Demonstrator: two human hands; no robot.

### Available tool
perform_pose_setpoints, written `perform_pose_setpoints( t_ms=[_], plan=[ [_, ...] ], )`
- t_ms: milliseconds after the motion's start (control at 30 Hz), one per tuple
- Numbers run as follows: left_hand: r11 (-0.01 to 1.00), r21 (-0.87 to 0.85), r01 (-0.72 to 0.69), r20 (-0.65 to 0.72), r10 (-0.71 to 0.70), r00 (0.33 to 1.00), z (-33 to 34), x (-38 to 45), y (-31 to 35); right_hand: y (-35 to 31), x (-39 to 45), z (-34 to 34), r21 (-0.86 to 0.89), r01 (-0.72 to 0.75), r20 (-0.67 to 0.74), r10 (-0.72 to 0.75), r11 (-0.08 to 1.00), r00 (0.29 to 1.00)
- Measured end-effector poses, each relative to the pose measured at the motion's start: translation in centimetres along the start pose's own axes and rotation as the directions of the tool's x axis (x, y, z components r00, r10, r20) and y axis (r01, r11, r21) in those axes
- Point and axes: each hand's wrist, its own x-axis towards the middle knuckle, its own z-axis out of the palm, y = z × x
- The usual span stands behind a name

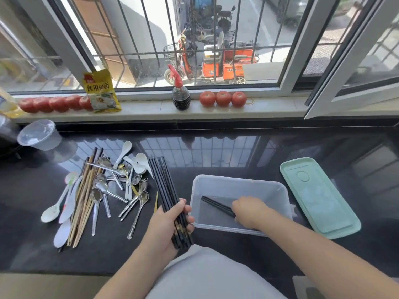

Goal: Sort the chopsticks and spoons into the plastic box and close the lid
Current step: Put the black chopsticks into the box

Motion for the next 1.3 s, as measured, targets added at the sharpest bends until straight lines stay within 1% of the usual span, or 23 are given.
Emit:
perform_pose_setpoints(
  t_ms=[167,233,267,300,367,400,433,467,567,667,700,767,800,833,867,900,933,967,1000,1033,1100,1167,1300],
  plan=[
    [0.999,0.049,-0.007,0.001,0.007,1.000,-0.2,-0.7,0.2,-0.7,0.2,-1.1,0.104,-0.082,-0.048,0.087,0.991,0.995],
    [0.998,0.064,-0.012,0.022,0.010,1.000,-0.2,-0.9,0.4,-1.3,-1.0,-2.0,0.288,-0.064,-0.133,0.106,0.955,0.985],
    [0.997,0.079,-0.018,0.033,0.016,0.999,-0.1,-0.9,0.5,-1.8,-1.7,-2.4,0.439,-0.029,-0.177,0.118,0.898,0.977],
    [0.994,0.105,-0.029,0.048,0.024,0.999,0.1,-1.0,0.4,-2.6,-2.6,-2.8,0.616,0.037,-0.219,0.126,0.787,0.968],
    [0.981,0.184,-0.058,0.091,0.041,0.995,0.6,-1.1,0.3,-4.9,-4.9,-3.8,0.898,0.207,-0.270,0.115,0.388,0.956],
    [0.971,0.229,-0.074,0.122,0.047,0.991,1.0,-1.1,0.2,-6.0,-6.0,-4.3,0.948,0.262,-0.283,0.104,0.183,0.953],
    [0.958,0.274,-0.091,0.158,0.049,0.986,1.3,-1.1,0.1,-6.9,-6.9,-4.6,0.956,0.289,-0.293,0.116,0.045,0.949],
    [0.944,0.312,-0.107,0.194,0.047,0.980,1.6,-1.2,-0.1,-7.4,-7.5,-4.7,0.955,0.297,-0.288,0.159,-0.030,0.944],
    [0.897,0.411,-0.161,0.269,0.050,0.962,2.0,-1.4,-0.2,-7.5,-8.3,-4.7,0.954,0.266,-0.226,0.257,-0.137,0.940],
    [0.857,0.477,-0.194,0.320,0.037,0.947,2.0,-1.9,-0.2,-6.9,-8.7,-4.4,0.959,0.260,-0.234,0.199,-0.115,0.952],
    [0.861,0.472,-0.187,0.310,0.036,0.950,2.1,-2.1,-0.2,-6.7,-8.7,-4.5,0.951,0.290,-0.261,0.218,-0.110,0.940],
    [0.880,0.443,-0.173,0.241,0.068,0.968,2.1,-2.0,-0.2,-5.6,-8.3,-5.2,0.892,0.417,-0.326,0.390,-0.174,0.861],
    [0.886,0.429,-0.175,0.187,0.103,0.977,1.9,-1.8,-0.1,-4.7,-8.0,-5.7,0.848,0.506,-0.368,0.507,-0.161,0.779],
    [0.889,0.418,-0.185,0.127,0.144,0.981,1.6,-1.5,0.0,-3.5,-7.7,-6.1,0.814,0.578,-0.438,0.602,-0.050,0.668],
    [0.885,0.420,-0.199,0.074,0.185,0.980,1.2,-1.2,0.1,-2.3,-7.2,-6.3,0.791,0.589,-0.545,0.628,0.165,0.556],
    [0.874,0.436,-0.213,0.036,0.220,0.975,0.7,-0.8,0.1,-1.0,-6.6,-6.1,0.739,0.507,-0.672,0.543,0.443,0.504],
    [0.861,0.457,-0.222,0.010,0.244,0.970,0.2,-0.5,0.2,-0.1,-5.9,-5.5,0.626,0.354,-0.730,0.363,0.695,0.579],
    [0.854,0.469,-0.225,-0.012,0.260,0.965,-0.1,-0.3,0.2,0.4,-5.0,-4.7,0.464,0.193,-0.651,0.186,0.864,0.736],
    [0.855,0.466,-0.226,-0.029,0.270,0.962,-0.3,-0.2,0.2,0.7,-4.2,-3.8,0.300,0.089,-0.485,0.072,0.950,0.871],
    [0.862,0.454,-0.226,-0.041,0.273,0.961,-0.3,-0.1,0.1,0.7,-3.5,-2.8,0.177,0.048,-0.321,0.011,0.983,0.947],
    [0.876,0.432,-0.215,-0.049,0.261,0.964,-0.2,-0.1,-0.1,0.4,-2.2,-1.4,0.021,0.034,-0.119,-0.031,0.999,0.992],
    [0.886,0.420,-0.195,-0.041,0.233,0.972,-0.3,0.0,-0.4,-0.1,-0.8,-0.6,-0.017,0.030,-0.056,-0.031,0.999,0.998],
    [0.913,0.373,-0.166,-0.031,0.191,0.981,-0.3,0.1,-0.6,-1.0,1.4,-0.5,-0.028,0.002,-0.046,-0.003,1.000,0.999]
  ],
)
